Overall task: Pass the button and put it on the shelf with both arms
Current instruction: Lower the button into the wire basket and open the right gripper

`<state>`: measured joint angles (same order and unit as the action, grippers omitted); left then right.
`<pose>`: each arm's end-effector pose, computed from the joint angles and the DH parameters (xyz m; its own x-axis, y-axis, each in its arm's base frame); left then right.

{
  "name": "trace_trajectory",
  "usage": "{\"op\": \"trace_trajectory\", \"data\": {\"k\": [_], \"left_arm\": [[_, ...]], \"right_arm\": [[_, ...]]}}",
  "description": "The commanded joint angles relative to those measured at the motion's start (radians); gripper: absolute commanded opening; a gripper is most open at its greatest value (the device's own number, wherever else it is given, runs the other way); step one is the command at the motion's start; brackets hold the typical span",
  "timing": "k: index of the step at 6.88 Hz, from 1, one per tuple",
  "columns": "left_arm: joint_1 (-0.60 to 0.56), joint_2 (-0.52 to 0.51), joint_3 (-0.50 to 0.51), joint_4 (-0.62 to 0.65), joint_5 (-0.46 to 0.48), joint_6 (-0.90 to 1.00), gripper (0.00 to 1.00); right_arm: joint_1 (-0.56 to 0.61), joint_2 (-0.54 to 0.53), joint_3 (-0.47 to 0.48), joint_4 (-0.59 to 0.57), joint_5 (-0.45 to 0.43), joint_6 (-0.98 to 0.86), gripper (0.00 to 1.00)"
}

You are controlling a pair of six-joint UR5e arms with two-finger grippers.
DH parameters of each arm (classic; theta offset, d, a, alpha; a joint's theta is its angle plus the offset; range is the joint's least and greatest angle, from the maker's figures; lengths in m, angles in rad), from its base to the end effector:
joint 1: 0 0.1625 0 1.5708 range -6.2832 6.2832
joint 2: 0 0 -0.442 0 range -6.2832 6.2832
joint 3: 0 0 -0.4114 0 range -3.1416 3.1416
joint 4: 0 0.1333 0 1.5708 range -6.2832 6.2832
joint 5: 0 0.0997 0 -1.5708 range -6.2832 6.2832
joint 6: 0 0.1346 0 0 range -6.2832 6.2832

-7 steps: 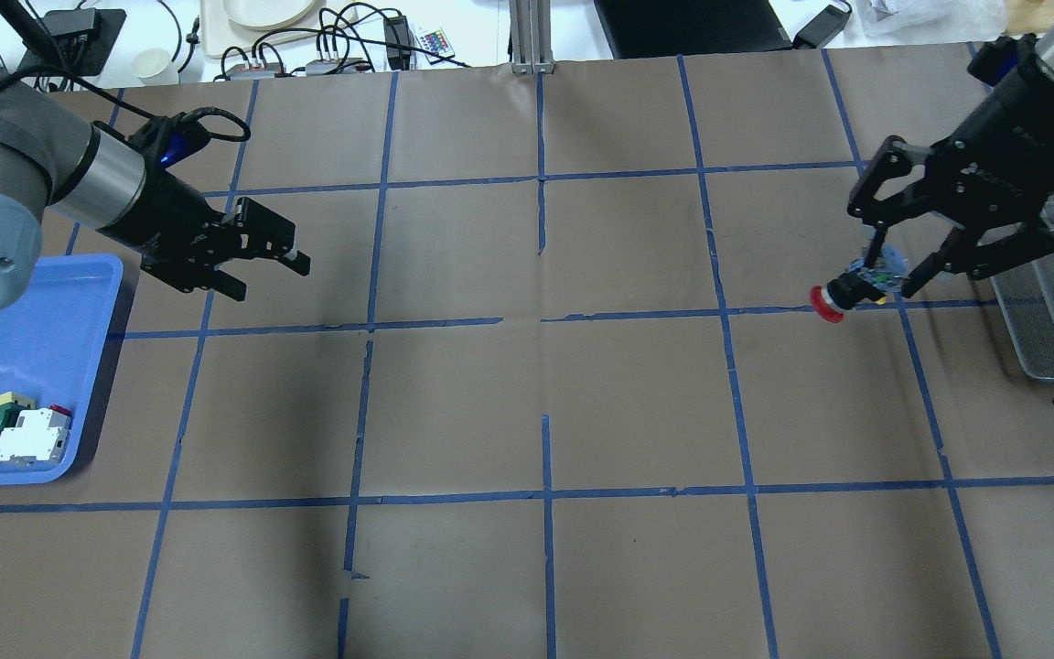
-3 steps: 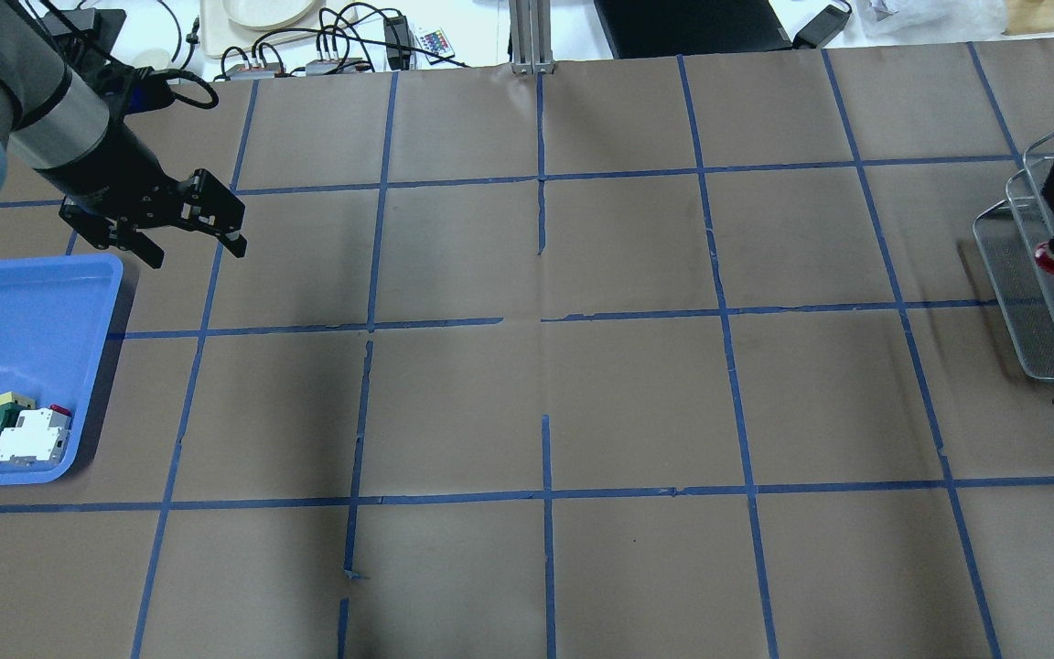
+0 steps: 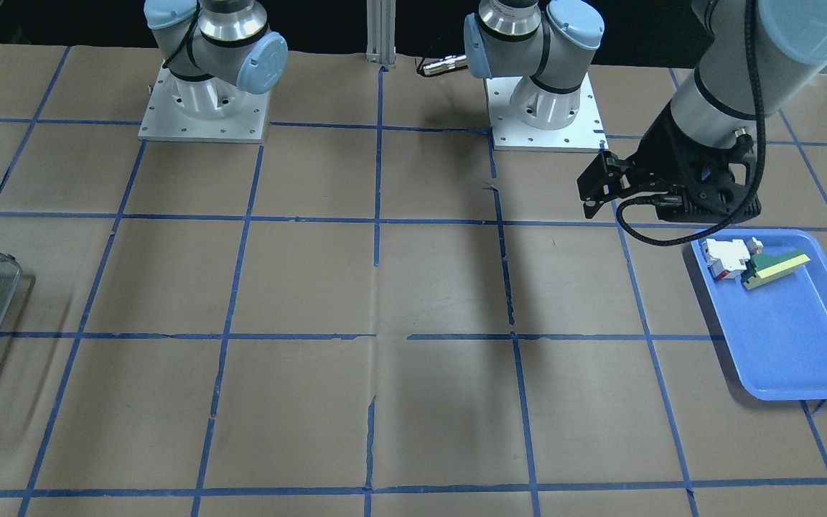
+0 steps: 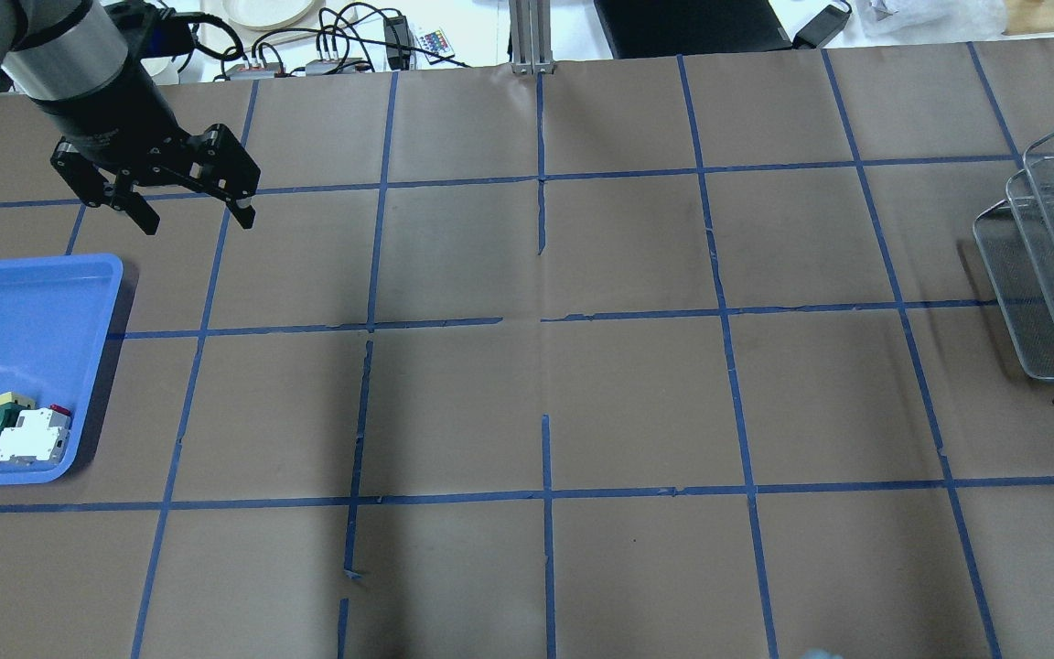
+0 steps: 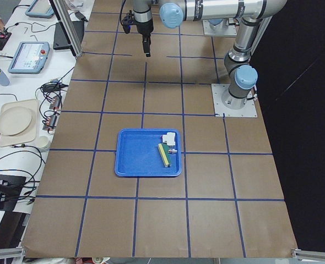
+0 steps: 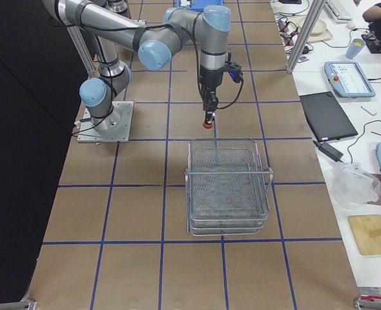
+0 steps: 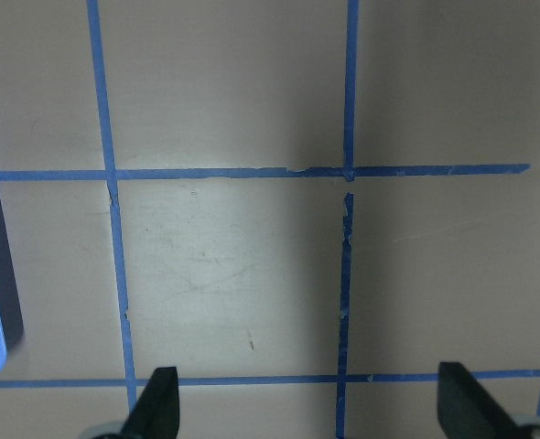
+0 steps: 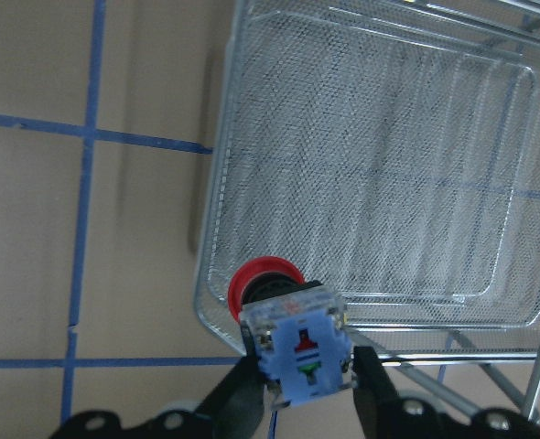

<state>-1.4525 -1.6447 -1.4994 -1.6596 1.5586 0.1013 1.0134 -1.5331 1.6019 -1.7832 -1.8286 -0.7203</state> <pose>-0.0713 -0.5433 0.4591 -0.9996 -0.0185 0.0213 -0.0165 0.9959 0.0895 -0.2040 -0.5143 0.4614 -0.9476 -0.1463 0.2841 -0.1350 0.9891 0.0589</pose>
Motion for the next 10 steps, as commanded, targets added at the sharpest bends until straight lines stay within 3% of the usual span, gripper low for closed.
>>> {"op": "trace_trajectory", "data": {"k": [1, 3, 5, 7, 8, 9, 10], "left_arm": [[-0.011, 0.007, 0.016, -0.022, -0.061, -0.057, 1.00], [-0.017, 0.039, -0.004, -0.028, -0.051, -0.083, 1.00], [-0.017, 0.029, -0.001, -0.023, 0.018, -0.083, 1.00], [-0.016, 0.029, -0.001, -0.022, 0.015, -0.083, 1.00], [-0.016, 0.028, -0.004, -0.020, 0.012, -0.084, 1.00], [-0.016, 0.020, -0.005, -0.017, 0.012, -0.088, 1.00], [-0.016, 0.026, -0.010, -0.017, 0.014, -0.088, 1.00]], "right_arm": [[-0.064, 0.079, -0.010, -0.084, 0.047, -0.019, 0.00], [-0.065, 0.137, -0.011, -0.148, 0.048, -0.019, 0.02], [-0.065, 0.171, -0.014, -0.183, 0.048, -0.013, 0.05], [-0.065, 0.206, -0.016, -0.189, 0.046, 0.079, 0.15], [-0.065, 0.211, -0.014, -0.189, 0.043, 0.079, 0.37], [-0.065, 0.209, -0.014, -0.183, 0.039, 0.078, 0.87], [-0.065, 0.206, -0.013, -0.177, 0.040, 0.078, 0.99]]}}
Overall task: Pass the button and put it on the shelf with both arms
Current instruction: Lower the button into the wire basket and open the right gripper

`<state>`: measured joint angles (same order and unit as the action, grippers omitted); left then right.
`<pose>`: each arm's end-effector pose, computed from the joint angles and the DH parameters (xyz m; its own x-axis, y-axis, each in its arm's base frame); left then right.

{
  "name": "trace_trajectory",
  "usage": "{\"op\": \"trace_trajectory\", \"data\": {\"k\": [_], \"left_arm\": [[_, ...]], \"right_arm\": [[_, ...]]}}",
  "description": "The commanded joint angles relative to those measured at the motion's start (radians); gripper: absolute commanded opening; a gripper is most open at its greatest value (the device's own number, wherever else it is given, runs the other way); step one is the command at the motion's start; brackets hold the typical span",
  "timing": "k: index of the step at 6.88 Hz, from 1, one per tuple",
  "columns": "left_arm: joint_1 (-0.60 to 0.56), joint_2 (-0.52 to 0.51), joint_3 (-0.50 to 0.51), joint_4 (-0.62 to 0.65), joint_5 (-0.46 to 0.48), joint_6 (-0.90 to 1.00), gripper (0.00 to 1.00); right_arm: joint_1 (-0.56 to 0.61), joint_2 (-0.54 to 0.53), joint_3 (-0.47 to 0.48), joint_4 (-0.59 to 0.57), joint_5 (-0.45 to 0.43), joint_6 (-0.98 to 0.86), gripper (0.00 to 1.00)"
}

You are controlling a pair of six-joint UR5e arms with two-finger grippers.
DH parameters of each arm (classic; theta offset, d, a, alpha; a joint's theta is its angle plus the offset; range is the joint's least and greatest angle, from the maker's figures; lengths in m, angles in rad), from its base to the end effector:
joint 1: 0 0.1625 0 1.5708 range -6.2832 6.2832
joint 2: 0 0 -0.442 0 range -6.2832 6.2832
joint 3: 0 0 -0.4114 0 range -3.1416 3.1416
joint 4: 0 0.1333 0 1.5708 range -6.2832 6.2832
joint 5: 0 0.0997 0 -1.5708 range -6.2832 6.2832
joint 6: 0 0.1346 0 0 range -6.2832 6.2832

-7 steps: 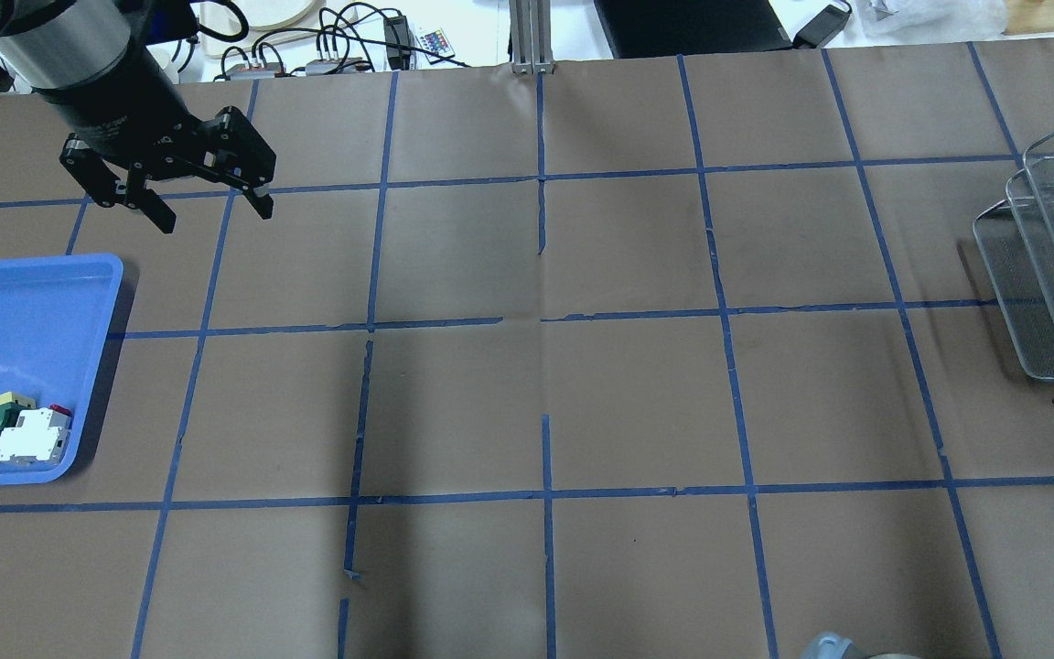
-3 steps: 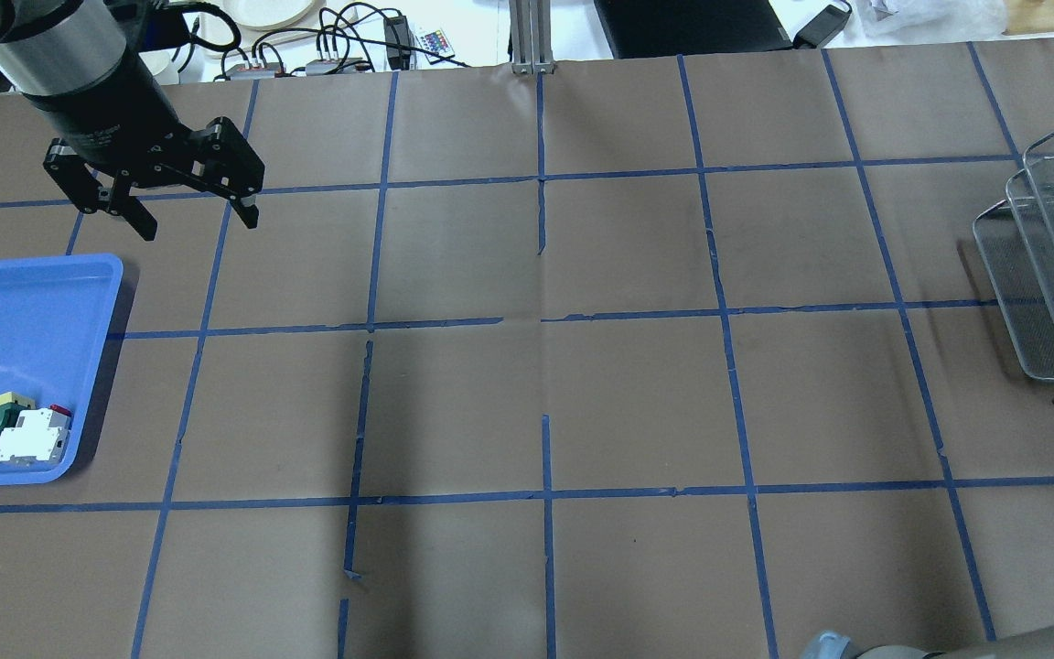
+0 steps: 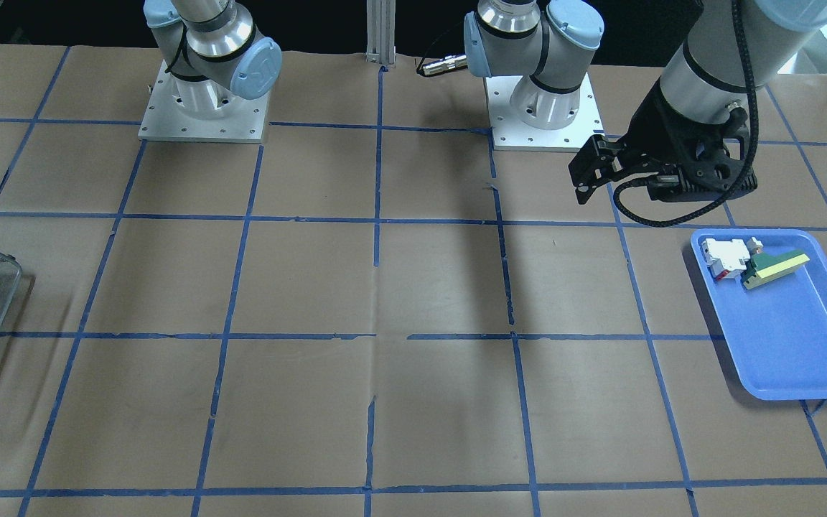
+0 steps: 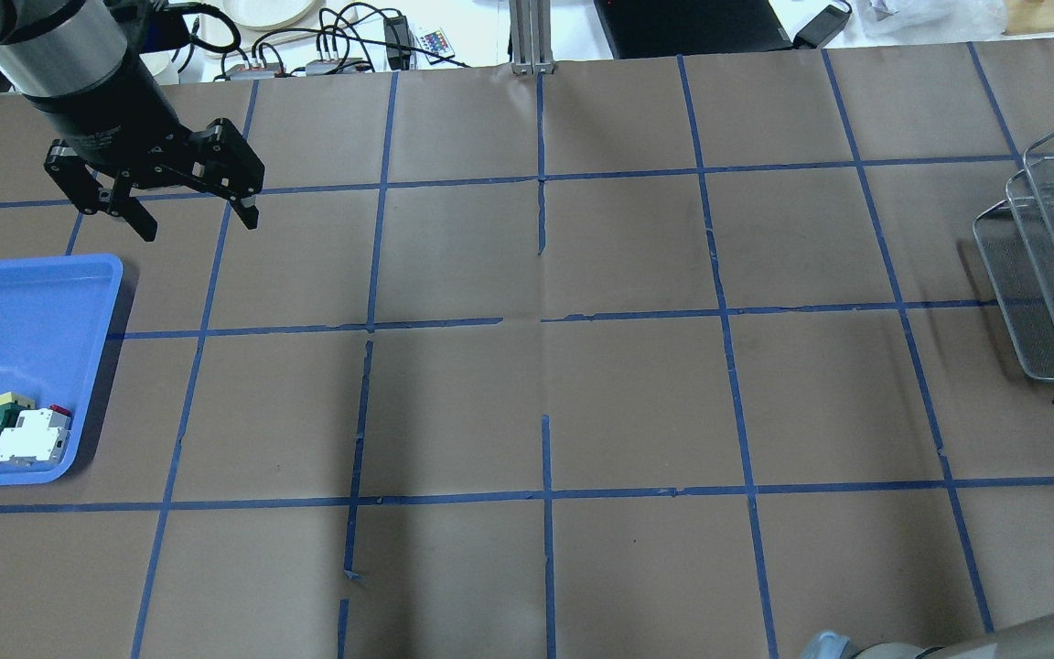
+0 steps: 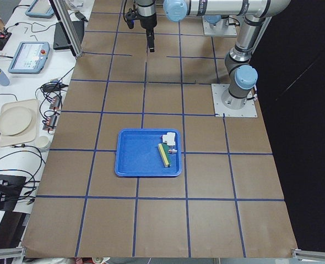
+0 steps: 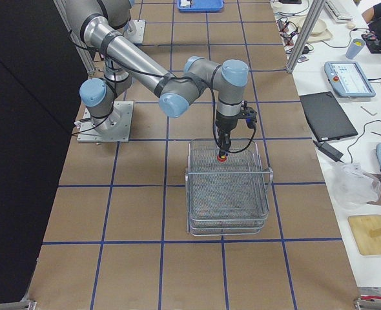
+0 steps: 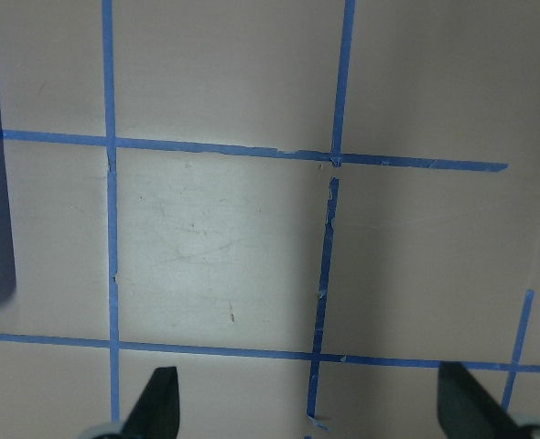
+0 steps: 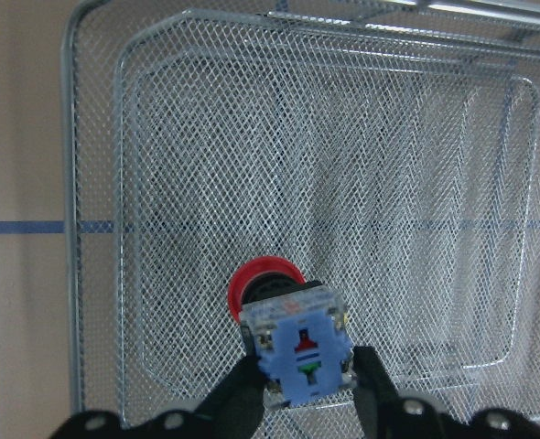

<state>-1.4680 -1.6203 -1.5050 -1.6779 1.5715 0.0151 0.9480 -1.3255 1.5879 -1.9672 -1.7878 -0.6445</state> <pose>-0.0791 -0.5312 0.4676 -0.9962 -0.0876 0.0007 -0.0872 0.9921 0.0907 -0.2775 -0.5653 0.3676 -0.9680 -0.0096 0.2508 -0.0044 0.9998 0.0214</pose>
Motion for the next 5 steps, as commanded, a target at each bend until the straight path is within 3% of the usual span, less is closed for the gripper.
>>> {"op": "trace_trajectory", "data": {"k": [1, 5], "left_arm": [[0.000, 0.005, -0.007, 0.003, 0.004, 0.000, 1.00], [0.000, -0.006, -0.003, 0.006, 0.001, -0.004, 1.00]], "right_arm": [[0.000, -0.012, 0.001, 0.037, -0.002, 0.003, 0.99], [0.006, -0.219, 0.012, 0.348, 0.002, 0.035, 0.99]]}}
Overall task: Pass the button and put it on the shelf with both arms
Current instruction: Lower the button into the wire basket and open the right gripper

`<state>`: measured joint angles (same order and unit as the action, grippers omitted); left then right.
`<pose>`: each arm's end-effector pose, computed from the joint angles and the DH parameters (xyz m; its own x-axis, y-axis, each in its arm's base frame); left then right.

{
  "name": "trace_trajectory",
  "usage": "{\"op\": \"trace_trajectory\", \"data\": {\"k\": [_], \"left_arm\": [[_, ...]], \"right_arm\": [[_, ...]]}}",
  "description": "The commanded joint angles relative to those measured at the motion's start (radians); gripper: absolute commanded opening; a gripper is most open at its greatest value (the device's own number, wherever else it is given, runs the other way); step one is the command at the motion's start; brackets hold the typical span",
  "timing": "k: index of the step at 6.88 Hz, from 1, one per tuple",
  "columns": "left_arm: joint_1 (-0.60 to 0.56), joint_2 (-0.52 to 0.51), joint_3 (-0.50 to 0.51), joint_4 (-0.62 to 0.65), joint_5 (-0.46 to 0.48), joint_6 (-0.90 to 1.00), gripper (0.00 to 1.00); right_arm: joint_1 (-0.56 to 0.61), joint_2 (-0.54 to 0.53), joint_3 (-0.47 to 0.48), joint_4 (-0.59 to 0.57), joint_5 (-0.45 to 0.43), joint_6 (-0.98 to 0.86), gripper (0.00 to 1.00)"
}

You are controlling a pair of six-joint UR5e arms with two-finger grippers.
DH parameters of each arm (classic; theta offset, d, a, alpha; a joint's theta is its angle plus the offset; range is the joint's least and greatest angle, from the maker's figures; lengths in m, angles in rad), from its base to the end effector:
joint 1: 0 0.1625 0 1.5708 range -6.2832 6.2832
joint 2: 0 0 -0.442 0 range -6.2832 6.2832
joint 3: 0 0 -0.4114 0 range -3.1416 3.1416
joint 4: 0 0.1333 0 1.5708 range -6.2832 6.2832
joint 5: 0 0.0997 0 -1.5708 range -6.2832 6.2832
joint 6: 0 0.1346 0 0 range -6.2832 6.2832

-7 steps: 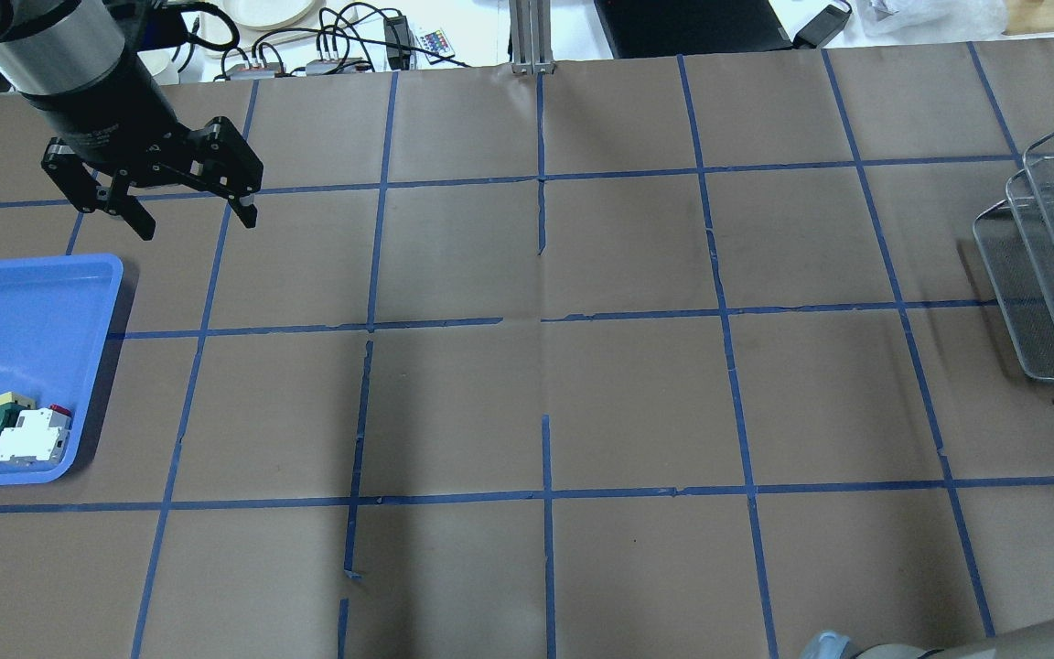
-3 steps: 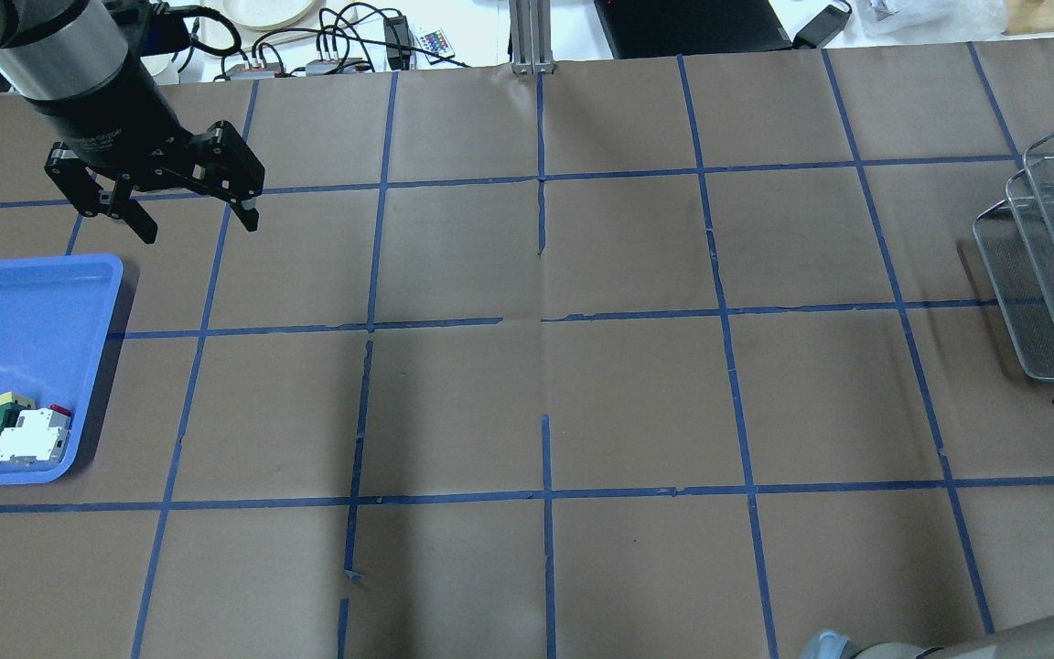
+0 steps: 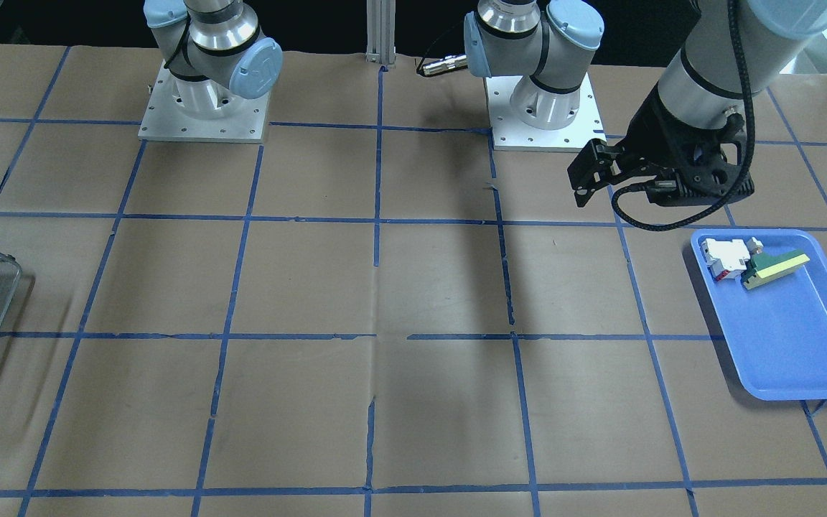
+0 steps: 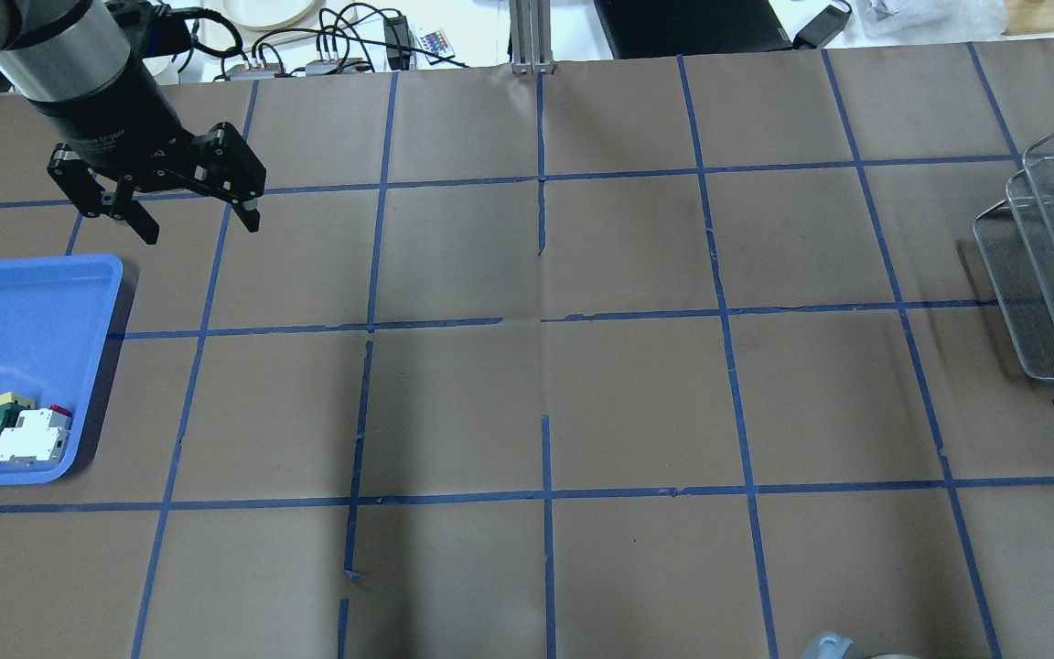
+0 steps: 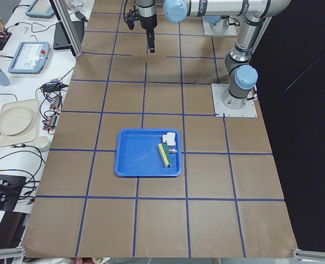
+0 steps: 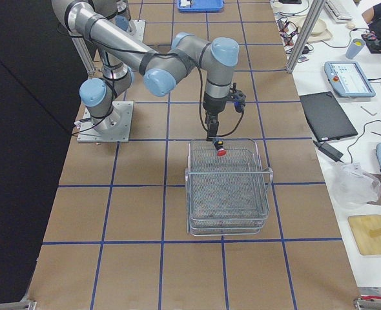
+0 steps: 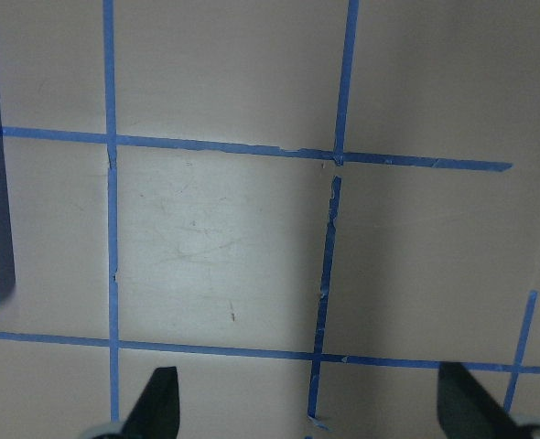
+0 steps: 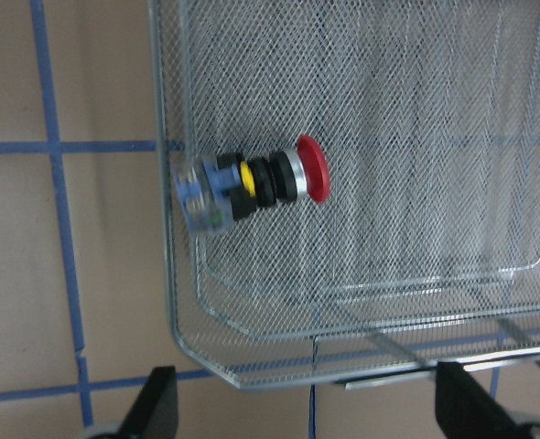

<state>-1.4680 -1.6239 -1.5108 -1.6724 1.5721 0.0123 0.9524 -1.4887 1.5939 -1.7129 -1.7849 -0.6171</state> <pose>-0.0789 -0.5323 0.4633 -0.9959 -0.0903 -0.0001 -0.0899 0.9914 0.0946 -0.2335 -0.5087 0.4321 -0.9809 -0.0040 0.1945 0.0144 0.9956 0.0928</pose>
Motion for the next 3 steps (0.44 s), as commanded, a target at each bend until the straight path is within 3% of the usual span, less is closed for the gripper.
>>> {"op": "trace_trajectory", "data": {"k": [1, 3], "left_arm": [[0.000, -0.005, 0.003, 0.003, 0.003, 0.000, 1.00], [0.000, -0.002, 0.003, 0.008, 0.005, 0.003, 1.00]], "right_arm": [[0.003, -0.092, 0.008, 0.146, 0.008, 0.010, 0.99], [0.014, -0.157, 0.008, 0.179, 0.175, 0.081, 1.00]]}}
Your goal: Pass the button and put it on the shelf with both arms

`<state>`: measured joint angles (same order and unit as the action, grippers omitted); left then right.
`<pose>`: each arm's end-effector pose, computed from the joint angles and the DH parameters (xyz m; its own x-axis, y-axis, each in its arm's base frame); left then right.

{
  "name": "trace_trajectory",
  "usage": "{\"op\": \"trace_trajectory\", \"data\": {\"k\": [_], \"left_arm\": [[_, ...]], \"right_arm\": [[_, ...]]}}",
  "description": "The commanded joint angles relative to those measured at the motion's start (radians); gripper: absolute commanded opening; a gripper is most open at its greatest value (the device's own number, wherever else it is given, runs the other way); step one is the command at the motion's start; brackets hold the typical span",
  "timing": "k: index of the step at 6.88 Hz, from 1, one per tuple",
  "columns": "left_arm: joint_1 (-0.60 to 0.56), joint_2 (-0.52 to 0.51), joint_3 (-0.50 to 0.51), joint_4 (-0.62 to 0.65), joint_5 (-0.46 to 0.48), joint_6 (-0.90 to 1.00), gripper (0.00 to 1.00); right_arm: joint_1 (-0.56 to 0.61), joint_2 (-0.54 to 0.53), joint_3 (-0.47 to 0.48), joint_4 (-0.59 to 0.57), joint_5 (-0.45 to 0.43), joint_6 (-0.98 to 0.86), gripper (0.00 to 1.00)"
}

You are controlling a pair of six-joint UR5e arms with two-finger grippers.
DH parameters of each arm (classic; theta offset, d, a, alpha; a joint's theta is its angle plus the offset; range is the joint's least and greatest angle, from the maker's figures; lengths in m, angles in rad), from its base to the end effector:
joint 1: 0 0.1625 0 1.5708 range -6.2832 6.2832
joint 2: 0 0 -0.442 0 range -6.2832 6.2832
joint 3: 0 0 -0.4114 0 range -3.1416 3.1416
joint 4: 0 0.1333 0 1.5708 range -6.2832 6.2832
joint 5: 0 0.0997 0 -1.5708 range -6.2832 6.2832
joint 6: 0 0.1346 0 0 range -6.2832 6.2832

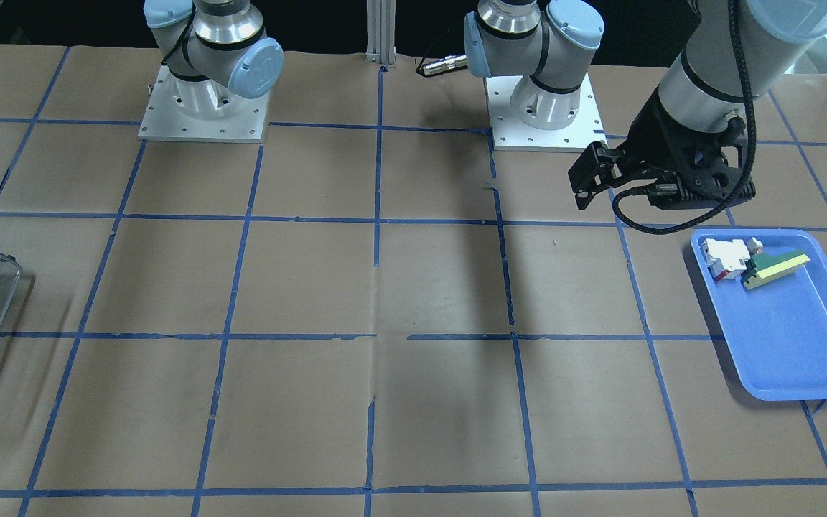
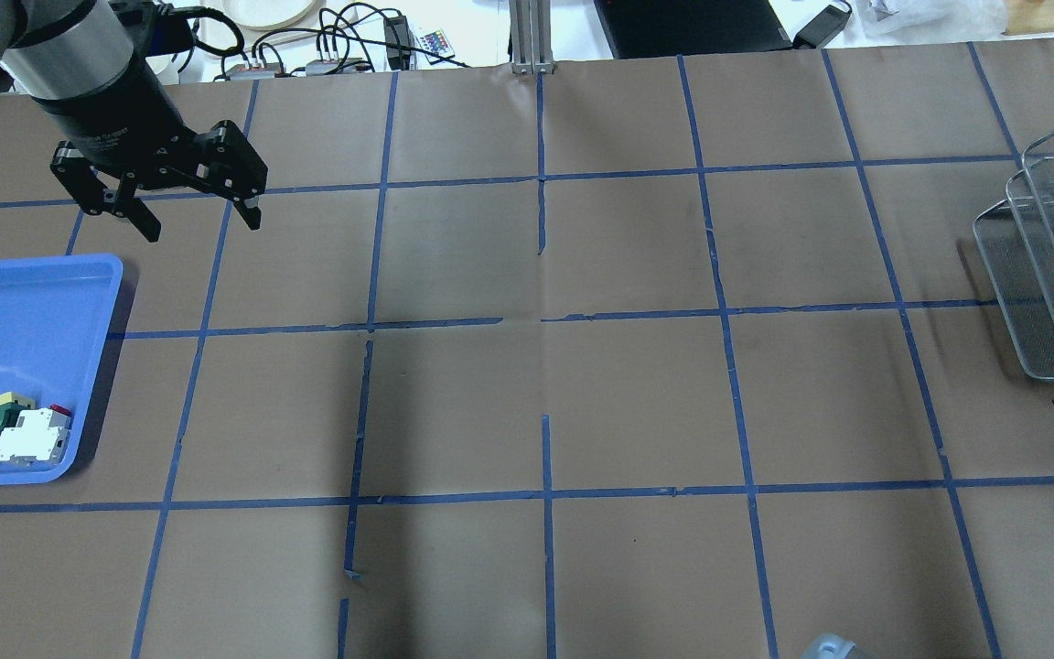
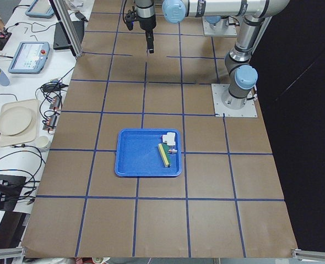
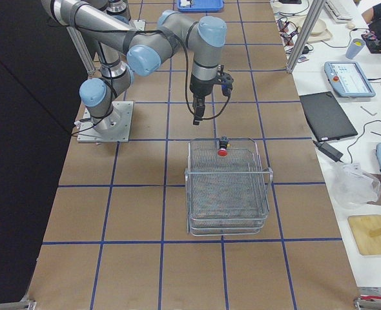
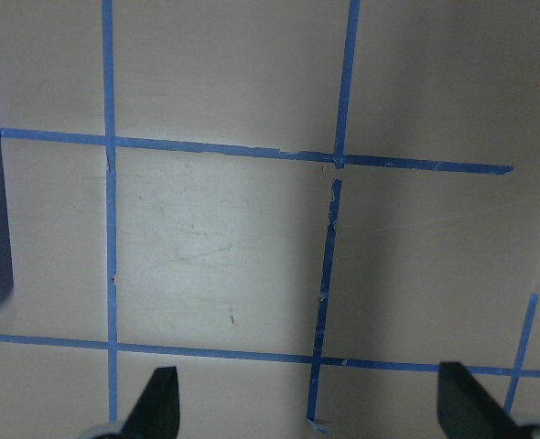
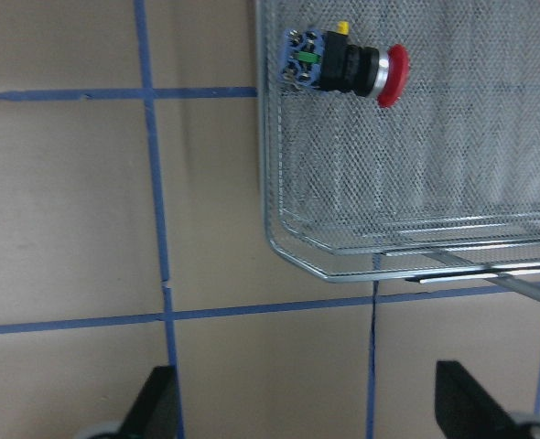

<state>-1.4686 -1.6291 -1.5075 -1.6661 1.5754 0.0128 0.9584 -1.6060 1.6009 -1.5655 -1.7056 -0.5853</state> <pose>-0.0785 -0.5351 0.4628 -0.9960 -0.0889 -0.0034 -0.0889 0.9919 0.0902 -0.1906 -0.4717 0.4729 -0.9935 0.0227 0.1119 0.0312 0.9967 0.0744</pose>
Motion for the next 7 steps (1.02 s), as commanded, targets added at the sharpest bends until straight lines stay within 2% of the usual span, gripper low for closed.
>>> {"op": "trace_trajectory", "data": {"k": [1, 4, 5, 6, 7], "left_arm": [[0.001, 0.000, 0.004, 0.005, 0.000, 0.003, 1.00], [0.001, 0.002, 0.015, 0.008, -0.008, -0.001, 1.00], [0.001, -0.008, 0.020, 0.014, -0.006, -0.001, 1.00], [0.005, -0.005, 0.027, 0.022, -0.006, -0.001, 1.00], [0.004, -0.006, 0.024, 0.022, -0.003, -0.001, 1.00]], "right_arm": [[0.060, -0.058, -0.001, 0.097, 0.110, 0.179, 1.00], [0.435, -0.077, 0.002, 0.101, 0.096, 0.611, 1.00], [0.548, -0.078, 0.007, 0.101, 0.092, 0.675, 1.00], [0.616, -0.083, 0.028, 0.102, 0.093, 0.711, 1.00], [0.631, -0.100, 0.062, 0.101, 0.096, 0.713, 1.00]]}}
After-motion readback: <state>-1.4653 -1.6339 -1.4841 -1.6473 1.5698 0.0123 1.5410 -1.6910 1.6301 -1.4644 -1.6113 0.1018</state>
